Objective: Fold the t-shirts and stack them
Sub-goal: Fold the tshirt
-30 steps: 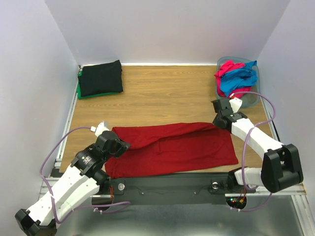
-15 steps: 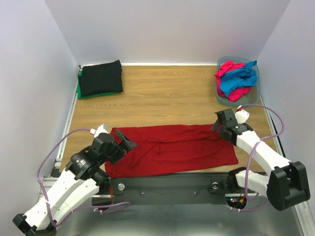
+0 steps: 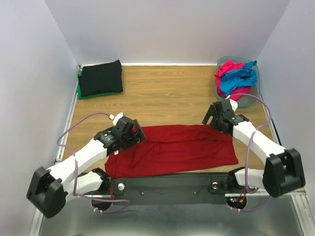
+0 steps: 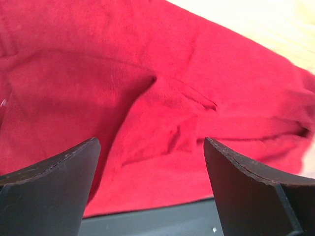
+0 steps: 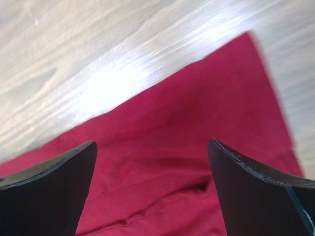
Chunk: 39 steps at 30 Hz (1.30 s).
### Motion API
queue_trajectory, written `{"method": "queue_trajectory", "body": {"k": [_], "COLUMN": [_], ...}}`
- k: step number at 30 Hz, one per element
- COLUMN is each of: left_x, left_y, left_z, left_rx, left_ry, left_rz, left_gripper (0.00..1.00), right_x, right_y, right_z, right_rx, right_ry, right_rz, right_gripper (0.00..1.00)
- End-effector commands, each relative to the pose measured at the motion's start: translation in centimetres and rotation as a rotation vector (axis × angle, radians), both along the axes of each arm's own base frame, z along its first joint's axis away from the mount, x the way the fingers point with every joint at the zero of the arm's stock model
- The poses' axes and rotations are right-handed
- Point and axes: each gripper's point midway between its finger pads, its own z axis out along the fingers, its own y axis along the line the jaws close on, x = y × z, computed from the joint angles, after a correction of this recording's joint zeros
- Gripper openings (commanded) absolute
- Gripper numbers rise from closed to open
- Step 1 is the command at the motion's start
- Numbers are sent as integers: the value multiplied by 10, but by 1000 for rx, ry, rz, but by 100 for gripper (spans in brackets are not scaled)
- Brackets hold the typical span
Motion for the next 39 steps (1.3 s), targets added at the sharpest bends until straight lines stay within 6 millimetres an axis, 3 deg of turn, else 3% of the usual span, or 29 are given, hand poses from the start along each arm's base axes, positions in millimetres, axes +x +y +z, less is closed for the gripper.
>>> {"method": "queue_trajectory", "body": {"k": [1,6,8,14,21,25,26,29,35,39], "left_x": [21,1,-8,-37,-94,-107,-112,-107,-84,-57], "left_y": [-11,-15,-28,-56,-91,-93,-85,-75,-67,-60], "left_z": [-1,-35,-36,-29,-18,-17,-24,-20,17,36], "left_rx": [25,18,-19,-78,-108,-71,-17,64,71,65], "left_ry": [-36,63,71,70,51,50,77,64,-57,-166], "left_rz": [-17,-47,-81,-192,-436,-488,-484,-453,-366,-236], "left_gripper": [98,98,98,98,98,98,98,98,98,98], "right_x": [13,-2,-9,-14,-15,-16,-16,-16,-11,-11], "right_y": [22,7,1,-3,-3,-3,-3,-4,-5,-3], "right_z": [-11,-43,-51,-53,-49,-46,-45,-41,-29,-23], "right_rx": [72,22,7,6,13,14,16,17,8,17], "right_ry": [9,79,90,85,69,58,57,37,1,-17], "right_rz": [64,-12,-42,-63,-56,-54,-53,-55,-44,-33], "right_gripper": [100,100,100,100,100,100,100,100,100,100]}}
